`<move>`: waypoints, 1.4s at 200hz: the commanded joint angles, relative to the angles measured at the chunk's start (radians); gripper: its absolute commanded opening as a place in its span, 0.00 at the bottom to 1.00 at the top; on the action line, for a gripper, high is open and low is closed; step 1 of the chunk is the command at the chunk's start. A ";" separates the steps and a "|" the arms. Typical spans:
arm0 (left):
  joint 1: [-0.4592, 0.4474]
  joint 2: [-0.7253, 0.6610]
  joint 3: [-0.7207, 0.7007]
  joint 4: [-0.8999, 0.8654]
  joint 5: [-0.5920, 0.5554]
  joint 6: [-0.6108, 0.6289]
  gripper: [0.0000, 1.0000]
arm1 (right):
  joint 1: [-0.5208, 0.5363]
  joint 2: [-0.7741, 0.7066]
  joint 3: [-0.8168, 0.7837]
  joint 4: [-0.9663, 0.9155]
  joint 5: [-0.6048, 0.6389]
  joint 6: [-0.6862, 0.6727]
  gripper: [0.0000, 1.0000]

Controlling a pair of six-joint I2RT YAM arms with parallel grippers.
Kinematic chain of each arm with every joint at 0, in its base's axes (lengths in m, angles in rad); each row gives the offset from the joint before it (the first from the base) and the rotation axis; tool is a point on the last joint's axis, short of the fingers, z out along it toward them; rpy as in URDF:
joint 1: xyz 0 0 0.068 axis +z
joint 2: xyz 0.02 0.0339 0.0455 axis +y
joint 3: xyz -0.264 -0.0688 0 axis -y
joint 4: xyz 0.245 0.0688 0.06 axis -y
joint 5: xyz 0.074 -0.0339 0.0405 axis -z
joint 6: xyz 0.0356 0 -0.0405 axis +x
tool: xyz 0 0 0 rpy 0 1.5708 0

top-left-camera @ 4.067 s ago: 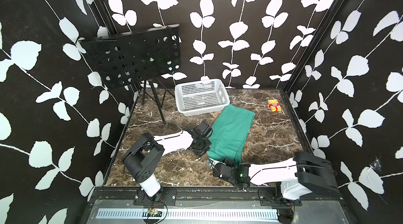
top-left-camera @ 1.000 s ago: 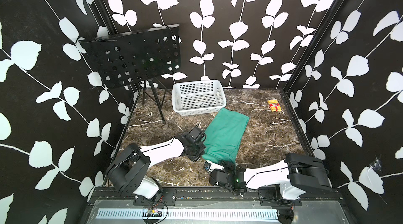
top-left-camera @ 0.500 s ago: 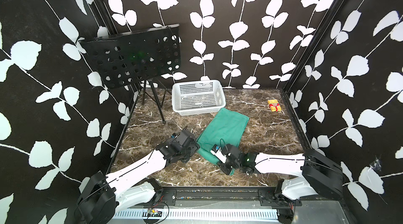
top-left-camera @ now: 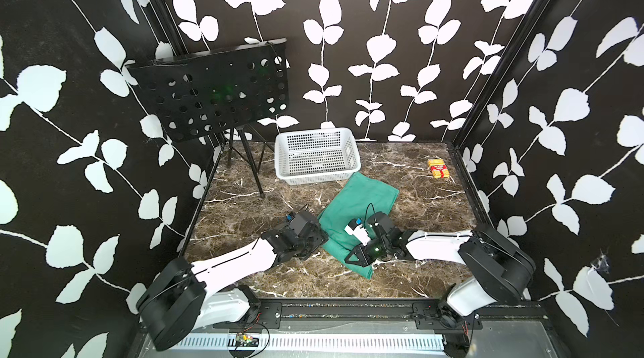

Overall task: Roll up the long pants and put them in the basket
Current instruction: Roll the long pant at the center of the board.

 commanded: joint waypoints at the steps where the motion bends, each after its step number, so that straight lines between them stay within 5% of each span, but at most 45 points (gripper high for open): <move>1: 0.011 0.055 0.002 0.082 -0.002 0.002 0.63 | -0.020 0.027 0.008 -0.079 -0.074 0.057 0.00; 48: 0.041 0.211 0.095 0.010 0.033 0.014 0.47 | -0.058 -0.012 0.017 -0.172 -0.038 0.053 0.00; 64: 0.052 0.258 0.139 -0.113 0.031 -0.015 0.34 | -0.059 -0.055 0.024 -0.219 0.005 0.040 0.20; 94: 0.052 0.310 0.161 -0.130 0.051 -0.040 0.25 | -0.054 -0.192 0.042 -0.345 0.174 -0.012 0.51; 130: 0.052 0.341 0.196 -0.142 0.076 -0.043 0.24 | 0.048 -0.399 0.021 -0.375 0.525 -0.102 0.58; 175: 0.048 0.356 0.217 -0.158 0.085 -0.049 0.23 | 0.400 -0.412 0.017 -0.291 1.047 -0.407 0.61; 217: 0.047 0.357 0.213 -0.173 0.085 -0.066 0.24 | 0.478 -0.194 0.105 -0.293 1.115 -0.499 0.62; 258: 0.044 0.338 0.206 -0.191 0.081 -0.079 0.26 | 0.498 -0.051 0.105 -0.225 1.227 -0.453 0.59; 268: 0.044 0.332 0.203 -0.190 0.084 -0.087 0.27 | 0.499 -0.038 0.106 -0.231 1.269 -0.434 0.52; 280: 0.041 0.321 0.200 -0.192 0.089 -0.094 0.28 | 0.499 -0.037 0.106 -0.250 1.295 -0.395 0.26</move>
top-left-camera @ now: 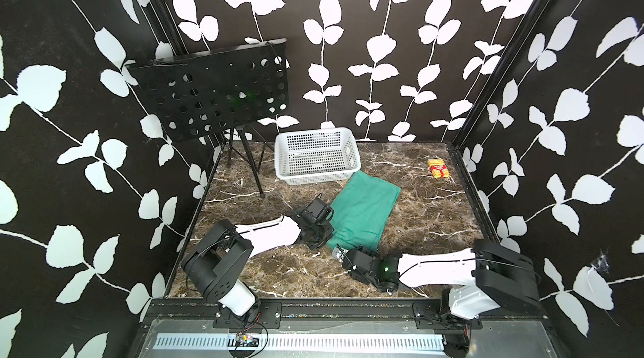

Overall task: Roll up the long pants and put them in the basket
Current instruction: Roll the long pant at the center of the board.

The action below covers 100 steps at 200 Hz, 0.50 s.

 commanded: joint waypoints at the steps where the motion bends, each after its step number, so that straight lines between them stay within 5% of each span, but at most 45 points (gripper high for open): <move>1: -0.005 -0.004 -0.024 -0.107 -0.001 -0.030 0.28 | 0.004 0.012 0.029 0.006 0.128 0.060 0.25; 31: -0.012 -0.070 -0.029 -0.122 -0.028 -0.033 0.37 | -0.009 -0.053 -0.003 -0.034 0.041 0.146 0.00; 100: -0.016 -0.329 -0.117 -0.095 -0.088 0.025 0.68 | -0.197 -0.220 -0.104 -0.005 -0.519 0.302 0.00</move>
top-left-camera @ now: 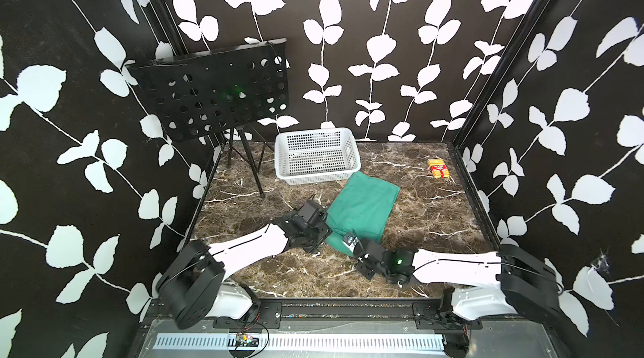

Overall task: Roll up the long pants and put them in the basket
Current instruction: Roll the long pant at the center of the board.

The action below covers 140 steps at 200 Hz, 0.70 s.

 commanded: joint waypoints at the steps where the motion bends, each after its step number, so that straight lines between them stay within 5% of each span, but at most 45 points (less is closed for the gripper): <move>1: -0.003 -0.082 -0.044 -0.053 -0.039 0.033 0.68 | -0.062 -0.035 -0.052 0.027 -0.263 0.077 0.00; 78: -0.022 -0.305 -0.153 -0.099 -0.006 0.143 0.62 | -0.235 0.034 -0.058 0.112 -0.711 0.108 0.00; 140: -0.032 -0.217 -0.172 0.065 0.067 0.182 0.72 | -0.326 0.163 -0.006 0.164 -0.944 0.193 0.00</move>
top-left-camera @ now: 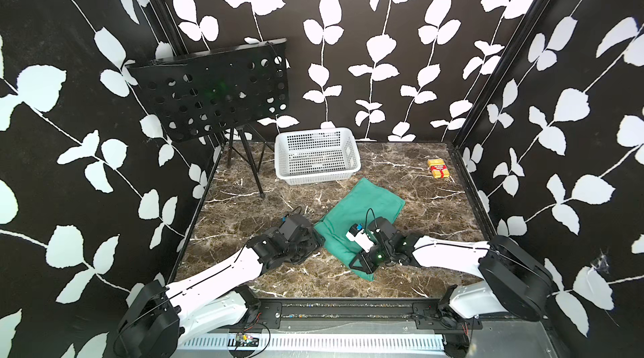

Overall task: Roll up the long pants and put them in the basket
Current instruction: Roll the long pant at the center of the board.

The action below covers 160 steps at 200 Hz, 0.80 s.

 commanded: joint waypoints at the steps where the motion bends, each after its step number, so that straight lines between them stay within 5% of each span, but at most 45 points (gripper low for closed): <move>1: -0.005 0.060 0.009 0.080 0.032 0.043 0.72 | -0.033 0.043 0.032 0.008 -0.156 0.054 0.00; 66: 0.030 0.293 0.111 0.226 0.019 0.056 0.79 | -0.091 0.064 0.049 -0.087 -0.164 0.051 0.00; 100: 0.065 0.392 0.264 -0.040 -0.008 0.087 0.88 | -0.099 0.054 0.049 -0.106 -0.134 0.041 0.00; 160: 0.104 0.566 0.461 -0.356 -0.025 0.128 0.69 | -0.117 0.035 0.050 -0.126 -0.099 0.028 0.00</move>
